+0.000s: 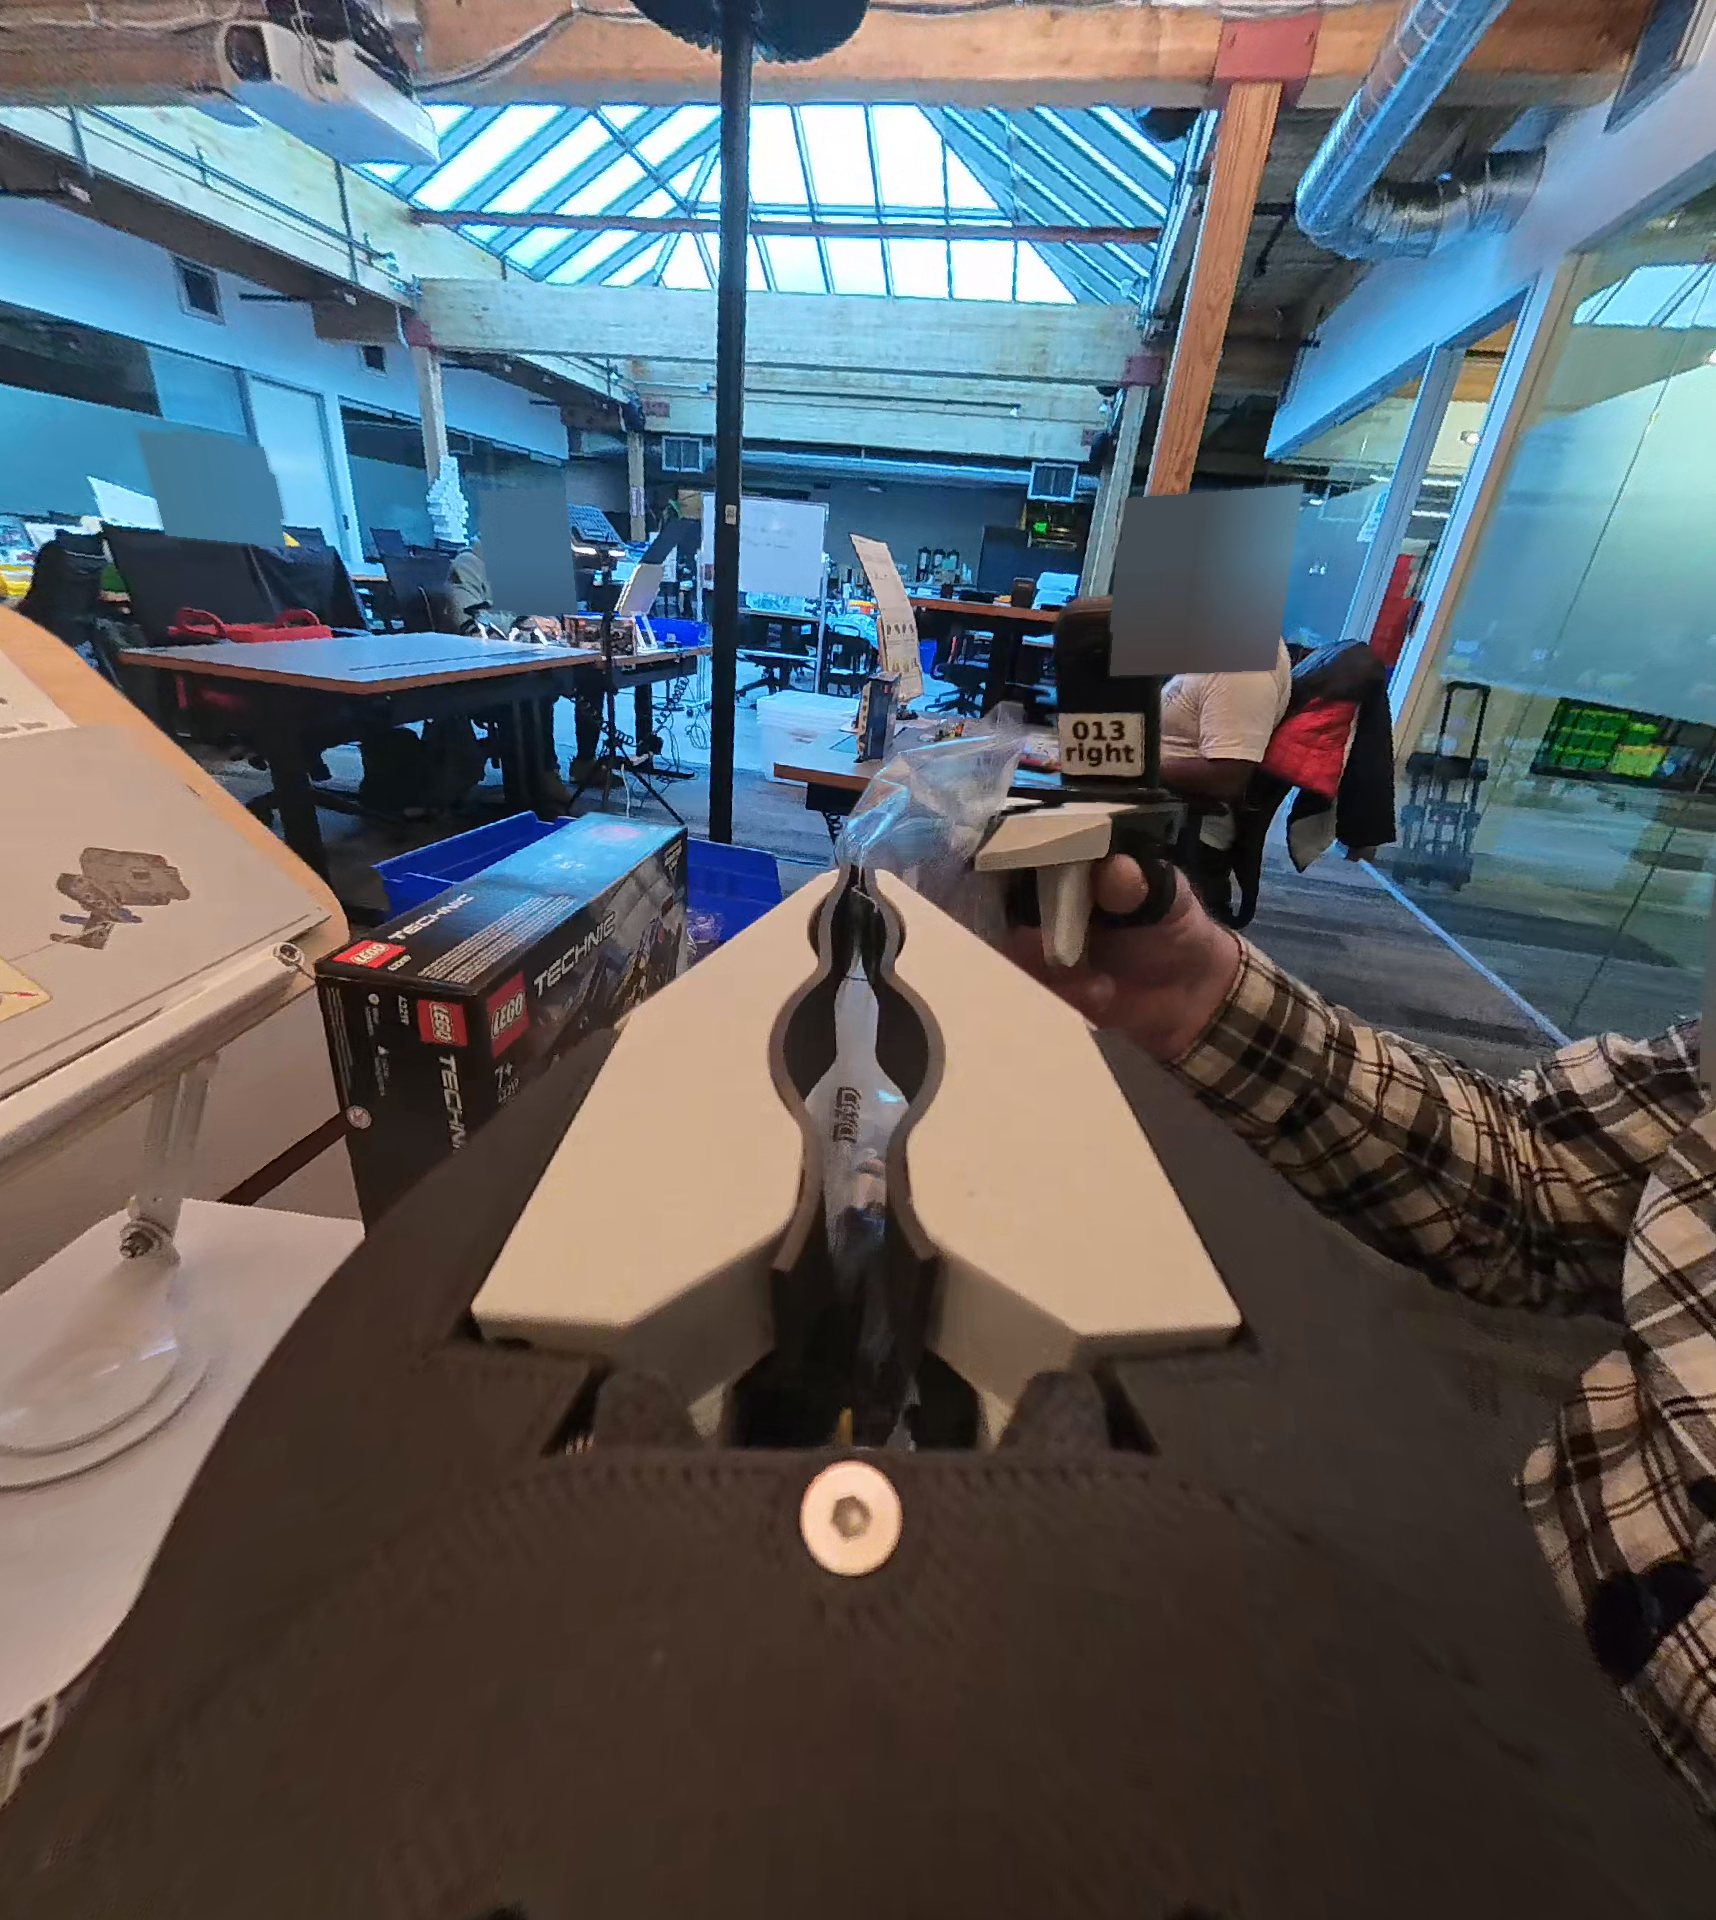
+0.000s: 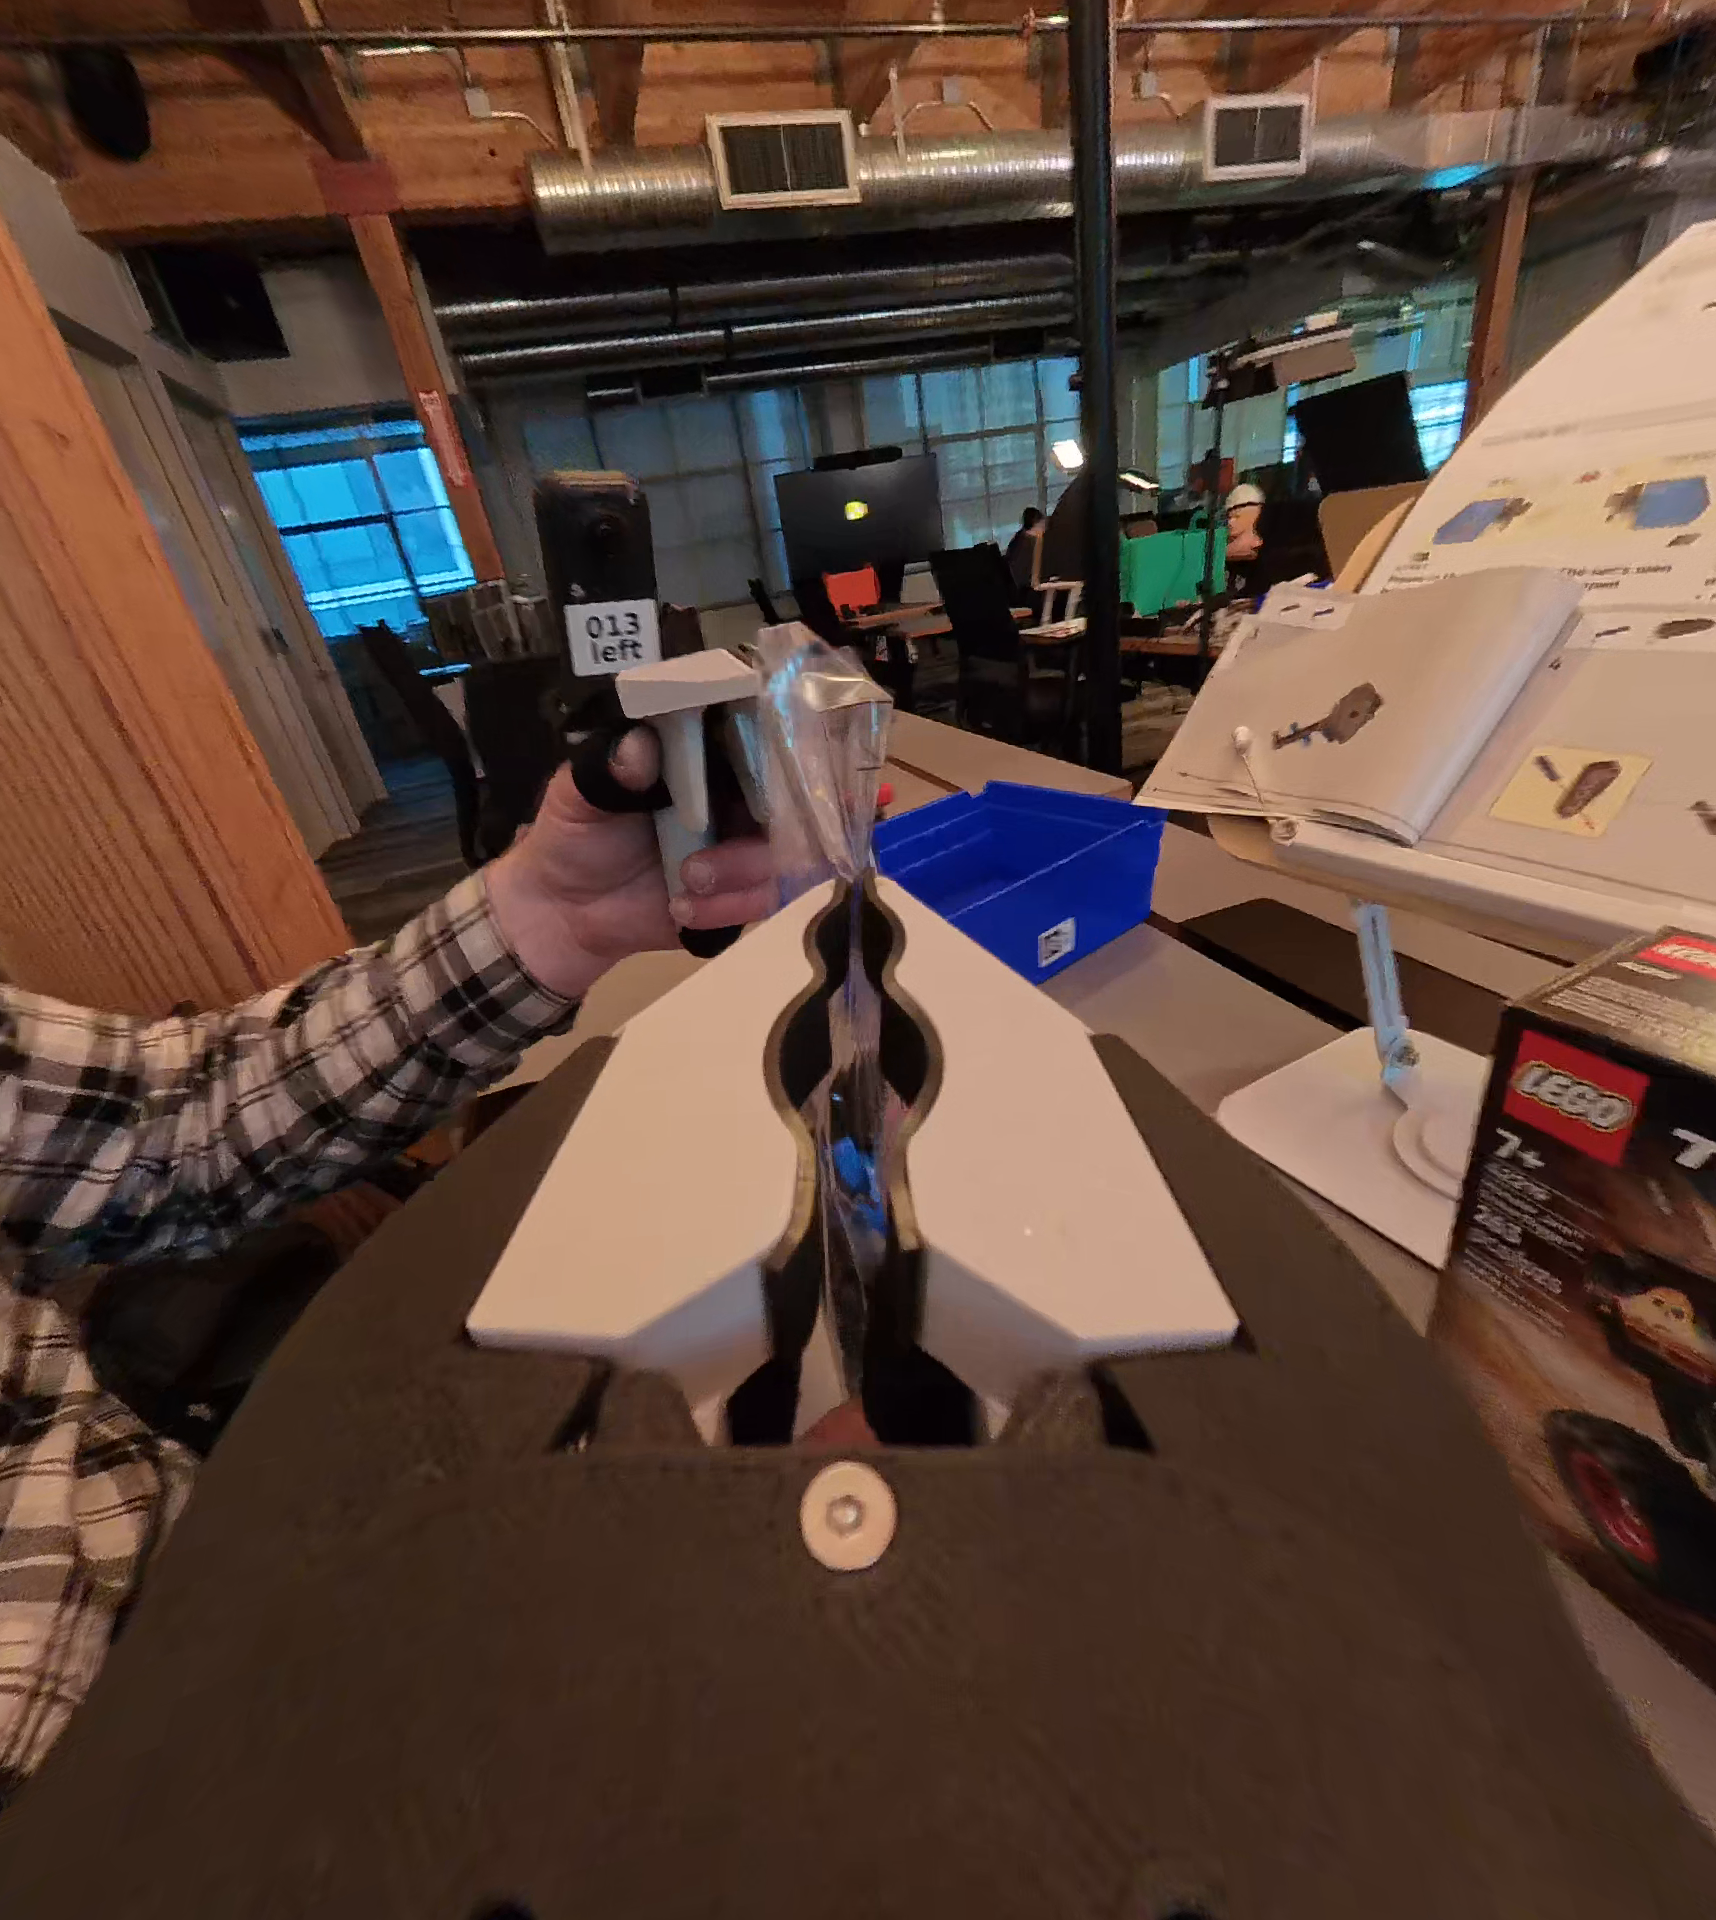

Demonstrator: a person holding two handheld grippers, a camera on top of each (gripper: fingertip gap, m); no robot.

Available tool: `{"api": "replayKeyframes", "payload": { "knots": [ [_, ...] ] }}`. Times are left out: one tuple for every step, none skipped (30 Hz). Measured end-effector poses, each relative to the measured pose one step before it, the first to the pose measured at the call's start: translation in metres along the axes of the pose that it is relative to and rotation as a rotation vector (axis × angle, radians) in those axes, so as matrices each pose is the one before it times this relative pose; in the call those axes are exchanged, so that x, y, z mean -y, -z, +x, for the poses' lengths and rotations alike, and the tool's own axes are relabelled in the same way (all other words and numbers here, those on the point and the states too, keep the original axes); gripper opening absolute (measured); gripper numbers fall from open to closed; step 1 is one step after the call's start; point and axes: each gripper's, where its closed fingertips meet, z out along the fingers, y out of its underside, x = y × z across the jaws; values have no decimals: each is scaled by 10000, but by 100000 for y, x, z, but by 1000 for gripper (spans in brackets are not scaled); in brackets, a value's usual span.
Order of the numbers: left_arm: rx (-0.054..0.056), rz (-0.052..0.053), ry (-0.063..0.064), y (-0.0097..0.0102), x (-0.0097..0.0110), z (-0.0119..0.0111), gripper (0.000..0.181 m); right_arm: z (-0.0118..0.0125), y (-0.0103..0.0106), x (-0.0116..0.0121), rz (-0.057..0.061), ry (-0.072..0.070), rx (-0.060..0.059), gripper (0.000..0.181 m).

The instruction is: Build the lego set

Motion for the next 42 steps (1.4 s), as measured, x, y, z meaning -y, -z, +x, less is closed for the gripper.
{"api": "replayKeyframes", "payload": {
  "knots": [
    [-27, 62, 114, 254, -207, 22, 0, -267, 10, 121, 65, -141, 260, 0],
    [83, 114, 175, 323, -281, -167, 0, -147, 69, 218, 173, -245, 224, 5],
    [52, 109, 255, 301, -391, -205, 0, 8, 73, 102, 107, -377, 197, 13],
    [-71, 96, 314, 240, -394, -20, 0, 259, 55, -158, -30, -236, 26, 16],
    [-38, 78, 190, 163, -253, 137, 0, 492, 53, -313, -96, 54, -204, 18],
    [25, 23, -73, 90, -110, 272, 0, 342, 45, -388, -125, 189, -150, 11],
    [46, -98, -200, 9, -156, 283, 0, 204, 1, -361, -105, 132, -74, 3],
    [36, -97, -124, 27, -189, 145, 0, 183, -16, -275, -51, -1, -34, 0],
    [-48, -44, 109, 91, -208, 40, 0, 133, -1, -195, -21, -88, 31, 0],
    [-16, -46, 150, 101, -288, -61, 0, 169, -21, -126, 15, -61, -27, 0],
    [55, -79, 47, 120, -353, -124, 0, 91, -49, -89, 50, -28, -22, 0],
    [92, -31, 37, 227, -265, -176, 0, -247, -27, -78, 45, -122, 212, 0],
    [33, 8, 92, 228, -215, -65, 0, -353, -8, -30, 57, -156, 287, 0],
    [16, -8, 153, 137, -303, -6, 0, -115, -49, -67, 36, -91, 96, 0],
    [61, -48, 151, 161, -398, -81, 0, -22, -69, -211, -66, 12, 4, 0],
    [-63, -100, 84, 257, -469, 75, 0, -67, -72, -333, -183, 45, 1, 0],
    [-55, -230, 4, 340, -629, 85, 0, -53, -127, -401, -250, 45, -61, 0],
    [346, -433, -228, 418, -895, -459, 0, -69, -219, -497, -310, 85, -114, 0],
    [421, -452, -395, 476, -851, -522, 5, -57, -274, -553, -372, 164, -151, 0],
    [443, -404, -330, 492, -589, -545, 17, -77, -306, -594, -422, 195, -149, 0],
    [604, -540, -479, 465, -515, -693, 29, -101, -348, -610, -445, 158, -121, 0],
    [630, -442, -716, 414, -88, -566, 38, -263, -367, -427, -334, 139, -16, 0],
    [543, -297, -775, 247, 392, -291, 42, -494, -339, -93, -154, 49, 162, 0],
    [7, -130, -661, -96, 794, 645, 44, -514, -320, 33, -130, 22, 193, 0],
    [-350, -48, -454, -476, 959, 1251, 43, -329, -357, 12, -186, 130, 42, 0],
    [-212, -299, -475, -923, 488, 1030, 42, -290, -376, 35, -199, 206, -26, 0],
    [-128, -547, -627, -1118, -13, 868, 42, -358, -404, 109, -159, 195, 5, 0],
    [-144, -587, -674, -1040, -189, 828, 40, -320, -440, 83, -148, 139, 0, 0],
    [15, -453, -576, -833, -78, 496, 33, -278, -418, 56, -136, 156, -31, 0],
    [66, -286, -379, -688, 65, 263, 24, -386, -350, 55, -91, 225, 31, 0],
    [6, -163, -197, -504, 50, 164, 14, -268, -247, 55, -47, 238, -17, 0],
    [2, -85, -63, -293, -38, -27, 6, 120, -98, 11, -40, 237, -239, 0],
    [-43, -11, 92, -74, -50, -90, 1, 262, 70, -12, -41, 268, -307, 3],
    [-190, 67, 265, 64, 57, 97, 0, 155, 189, 21, -11, 288, -245, 12],
    [-17, 45, 270, 112, 66, -117, 0, -47, 213, 3, -14, 269, -155, 22],
    [7, 45, 46, 119, 44, -12, 0, 7, 138, -81, -80, 230, -186, 31],
    [-130, 12, -111, 72, 7, 281, 0, 146, 78, -102, -110, 276, -244, 32],
    [-100, 34, -143, 22, 86, 257, 0, 35, 3, -5, -27, 302, -142, 17],
    [66, -28, -153, 6, -18, -42, 0, -274, -57, 153, 82, 164, 119, 5],
    [18, -6, 24, 50, 15, -114, 0, -101, -118, 156, 82, -5, 88, 0],
    [-79, -16, 167, 70, -59, -71, 0, 162, -119, 31, 16, 31, -73, 0],
    [-110, 53, 161, 68, 9, 22, 0, 106, -56, 52, 24, 131, -80, 0]
  ]
}}
